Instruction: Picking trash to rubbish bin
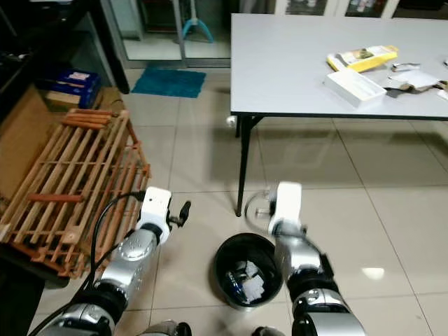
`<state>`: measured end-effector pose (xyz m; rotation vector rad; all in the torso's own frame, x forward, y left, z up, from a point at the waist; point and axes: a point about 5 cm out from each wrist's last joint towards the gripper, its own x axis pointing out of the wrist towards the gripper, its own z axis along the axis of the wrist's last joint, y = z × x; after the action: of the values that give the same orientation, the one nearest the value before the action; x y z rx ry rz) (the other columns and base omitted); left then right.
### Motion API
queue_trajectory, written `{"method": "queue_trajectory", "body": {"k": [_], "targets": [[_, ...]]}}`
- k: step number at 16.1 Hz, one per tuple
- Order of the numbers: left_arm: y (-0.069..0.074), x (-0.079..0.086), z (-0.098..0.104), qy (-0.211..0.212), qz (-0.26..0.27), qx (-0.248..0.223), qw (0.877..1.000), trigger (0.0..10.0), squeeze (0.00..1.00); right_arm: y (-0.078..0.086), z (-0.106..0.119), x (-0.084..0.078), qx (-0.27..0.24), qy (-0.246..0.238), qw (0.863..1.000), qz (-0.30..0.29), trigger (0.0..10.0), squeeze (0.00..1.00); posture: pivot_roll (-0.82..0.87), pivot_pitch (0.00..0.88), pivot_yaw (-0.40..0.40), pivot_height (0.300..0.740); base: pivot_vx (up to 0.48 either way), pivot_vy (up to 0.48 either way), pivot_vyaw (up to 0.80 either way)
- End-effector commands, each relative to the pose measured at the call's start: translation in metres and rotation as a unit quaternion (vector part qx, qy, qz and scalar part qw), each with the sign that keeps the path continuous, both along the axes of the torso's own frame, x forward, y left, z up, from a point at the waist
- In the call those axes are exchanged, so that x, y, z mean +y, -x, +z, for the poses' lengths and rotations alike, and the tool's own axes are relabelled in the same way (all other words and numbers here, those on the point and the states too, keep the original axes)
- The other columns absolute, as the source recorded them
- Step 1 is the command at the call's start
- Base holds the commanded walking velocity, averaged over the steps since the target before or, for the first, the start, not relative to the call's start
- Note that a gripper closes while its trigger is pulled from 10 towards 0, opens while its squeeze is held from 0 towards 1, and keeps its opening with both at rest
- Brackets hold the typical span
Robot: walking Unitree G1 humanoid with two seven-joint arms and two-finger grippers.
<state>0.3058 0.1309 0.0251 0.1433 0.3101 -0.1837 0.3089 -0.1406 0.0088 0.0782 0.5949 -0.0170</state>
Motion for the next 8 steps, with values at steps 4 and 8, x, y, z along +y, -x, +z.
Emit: {"method": "queue_trajectory", "body": {"k": [4, 8], "targets": [[0.0, 0.0, 0.003, -0.009, 0.0, -0.003, 1.0, 10.0, 0.0, 0.02, -0.025, 0.013, 0.067, -0.011, 0.997, 0.02, 10.0, 0.0, 0.07, 0.095, -0.007, 0.74, 0.0, 0.0, 0.0], [0.0, 0.001, 0.004, -0.007, 0.006, -0.004, 1.0, 10.0, 0.0, 0.033, -0.038, 0.014, 0.096, -0.011, 0.995, 0.023, 10.0, 1.0, 0.08, 0.102, -0.019, 0.74, 0.0, 0.0, 0.0]]}}
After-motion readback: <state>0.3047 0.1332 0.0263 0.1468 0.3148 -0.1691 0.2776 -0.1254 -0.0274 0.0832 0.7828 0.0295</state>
